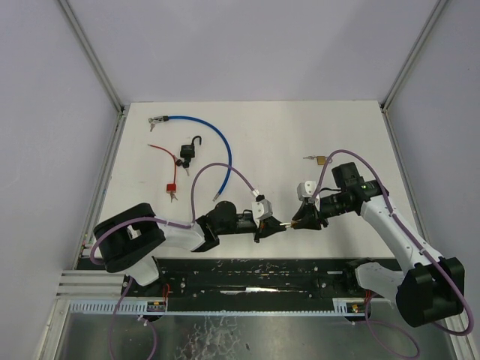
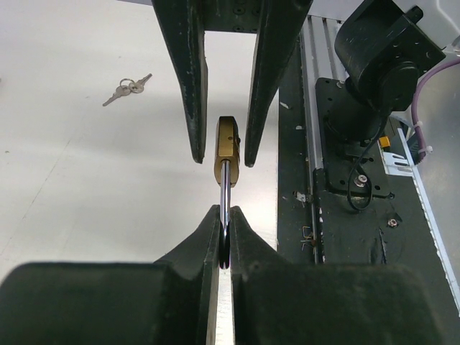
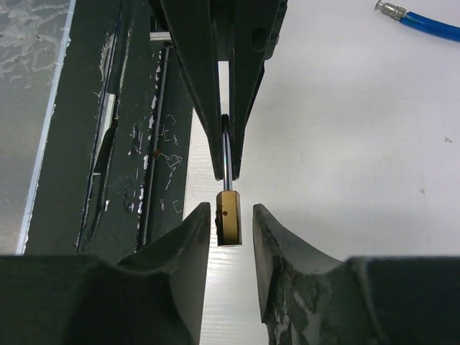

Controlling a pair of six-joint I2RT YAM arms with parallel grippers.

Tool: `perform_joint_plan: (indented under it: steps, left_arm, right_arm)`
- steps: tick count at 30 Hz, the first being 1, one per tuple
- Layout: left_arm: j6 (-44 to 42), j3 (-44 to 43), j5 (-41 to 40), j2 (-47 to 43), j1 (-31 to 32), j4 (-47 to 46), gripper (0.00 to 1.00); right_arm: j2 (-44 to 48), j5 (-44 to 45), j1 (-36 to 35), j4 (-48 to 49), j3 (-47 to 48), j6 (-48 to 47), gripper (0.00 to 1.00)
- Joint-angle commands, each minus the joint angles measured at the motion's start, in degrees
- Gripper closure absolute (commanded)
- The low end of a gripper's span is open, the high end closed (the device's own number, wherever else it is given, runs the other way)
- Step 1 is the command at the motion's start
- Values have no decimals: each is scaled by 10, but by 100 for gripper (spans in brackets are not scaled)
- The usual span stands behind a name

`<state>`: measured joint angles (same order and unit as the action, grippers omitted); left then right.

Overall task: Lock with the key
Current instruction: Place the lock at the center of the board.

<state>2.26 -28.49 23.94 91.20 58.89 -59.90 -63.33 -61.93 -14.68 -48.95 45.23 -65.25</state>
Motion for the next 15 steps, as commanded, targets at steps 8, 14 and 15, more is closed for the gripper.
perform_joint_plan:
  steps: [8, 14, 15]
  left_arm:
    - [-3, -10, -14, -20, 4, -49, 100]
    - [-4, -12, -14, -20, 4, -51, 100]
    - [-3, -12, -16, -20, 4, -51, 100]
  right_arm:
    - [-10, 3, -10, -8, 10, 2, 70]
    - [-18, 1, -10, -19, 16, -2, 74]
    - [-18, 0, -10, -22, 19, -4, 78]
